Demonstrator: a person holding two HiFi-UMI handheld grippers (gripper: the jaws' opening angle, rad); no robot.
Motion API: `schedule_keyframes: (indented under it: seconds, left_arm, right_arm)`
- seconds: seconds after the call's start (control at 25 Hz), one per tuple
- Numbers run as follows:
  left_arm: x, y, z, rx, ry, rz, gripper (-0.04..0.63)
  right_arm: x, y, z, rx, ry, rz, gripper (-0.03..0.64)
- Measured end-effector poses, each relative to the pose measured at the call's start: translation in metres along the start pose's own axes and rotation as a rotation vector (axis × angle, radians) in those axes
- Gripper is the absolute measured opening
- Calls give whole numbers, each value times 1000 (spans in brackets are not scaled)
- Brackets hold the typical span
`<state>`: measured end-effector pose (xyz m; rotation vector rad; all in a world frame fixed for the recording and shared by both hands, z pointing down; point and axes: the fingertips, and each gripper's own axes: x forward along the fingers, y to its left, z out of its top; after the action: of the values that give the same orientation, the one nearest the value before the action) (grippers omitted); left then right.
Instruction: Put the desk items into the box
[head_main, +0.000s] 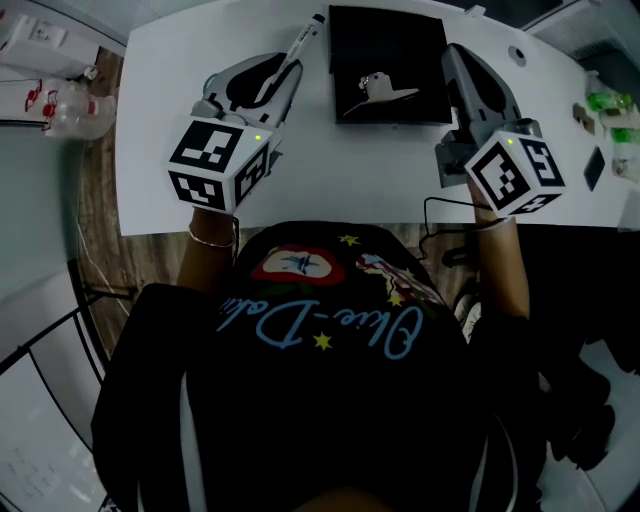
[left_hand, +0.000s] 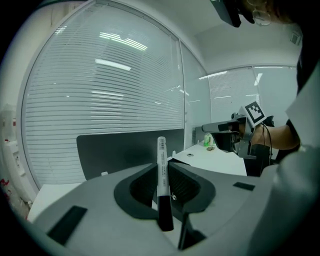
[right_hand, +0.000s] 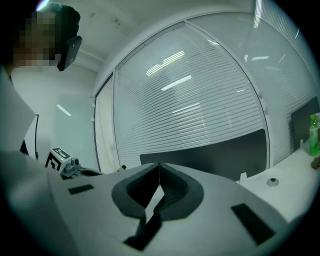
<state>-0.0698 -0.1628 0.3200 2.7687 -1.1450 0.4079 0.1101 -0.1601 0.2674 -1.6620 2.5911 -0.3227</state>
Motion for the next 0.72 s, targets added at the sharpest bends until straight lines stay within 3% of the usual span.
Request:
schedule_keyframes:
  seconds: [0.72]
  left_arm:
    - [68, -45, -25, 48, 114, -212, 75]
  right_arm:
    - [-55, -45, -8, 45, -9, -198, 11]
